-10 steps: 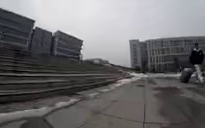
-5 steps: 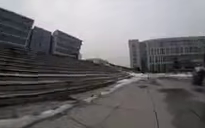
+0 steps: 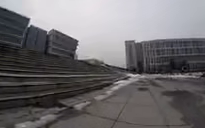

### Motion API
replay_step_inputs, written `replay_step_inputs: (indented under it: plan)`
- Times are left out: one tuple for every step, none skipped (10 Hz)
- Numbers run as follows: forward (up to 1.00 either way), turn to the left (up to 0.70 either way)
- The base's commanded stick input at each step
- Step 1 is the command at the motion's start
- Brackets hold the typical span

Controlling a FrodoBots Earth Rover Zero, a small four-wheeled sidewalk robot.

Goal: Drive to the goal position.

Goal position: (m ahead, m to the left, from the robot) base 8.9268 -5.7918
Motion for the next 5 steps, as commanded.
replay_step_inputs:
  plan:
    - [1.00,-0.27]
    - [1.00,-0.27]
    - [1.00,-0.27]
    - [1.00,-0.27]
    - [1.00,-0.27]
